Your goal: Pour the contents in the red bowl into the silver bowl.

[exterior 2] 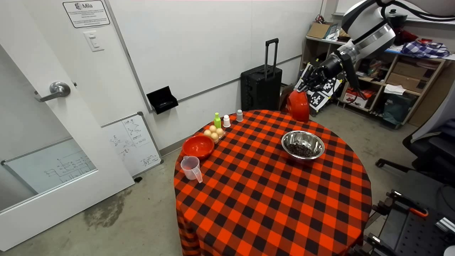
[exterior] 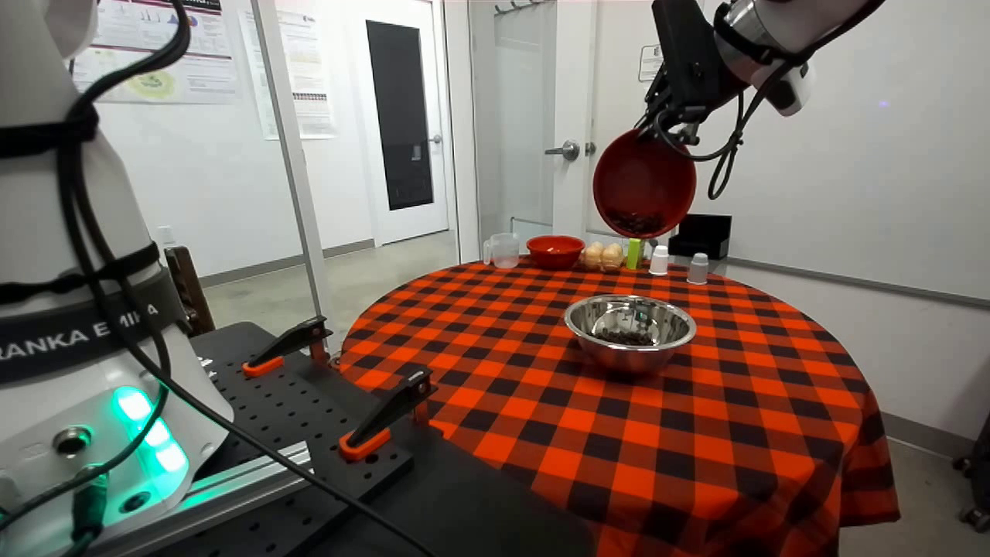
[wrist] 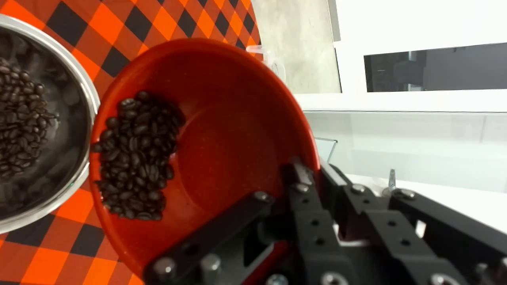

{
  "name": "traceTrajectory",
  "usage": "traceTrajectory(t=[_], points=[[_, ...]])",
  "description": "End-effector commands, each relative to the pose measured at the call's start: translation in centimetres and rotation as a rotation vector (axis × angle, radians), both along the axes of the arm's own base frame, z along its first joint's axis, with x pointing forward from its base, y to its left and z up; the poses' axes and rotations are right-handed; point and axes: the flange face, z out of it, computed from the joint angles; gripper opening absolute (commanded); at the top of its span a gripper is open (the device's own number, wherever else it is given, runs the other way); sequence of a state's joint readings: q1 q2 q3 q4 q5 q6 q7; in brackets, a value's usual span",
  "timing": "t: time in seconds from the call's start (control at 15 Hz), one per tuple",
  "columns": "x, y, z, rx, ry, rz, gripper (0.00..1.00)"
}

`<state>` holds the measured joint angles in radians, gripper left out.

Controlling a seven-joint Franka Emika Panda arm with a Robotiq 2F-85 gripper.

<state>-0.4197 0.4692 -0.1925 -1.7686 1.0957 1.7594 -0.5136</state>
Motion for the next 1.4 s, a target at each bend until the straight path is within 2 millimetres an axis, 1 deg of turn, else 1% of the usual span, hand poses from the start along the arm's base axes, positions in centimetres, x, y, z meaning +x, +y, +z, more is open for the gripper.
traceTrajectory(t=[0.0, 0.6, 1.33], points=[[-0.2, 0.4, 0.8, 0.027, -0.009, 0.025, 0.02], [0.0, 1.1, 1.1, 0.075, -0.006, 0.053, 0.02], [-0.1, 1.4, 1.1, 0.096, 0.002, 0.073, 0.02]])
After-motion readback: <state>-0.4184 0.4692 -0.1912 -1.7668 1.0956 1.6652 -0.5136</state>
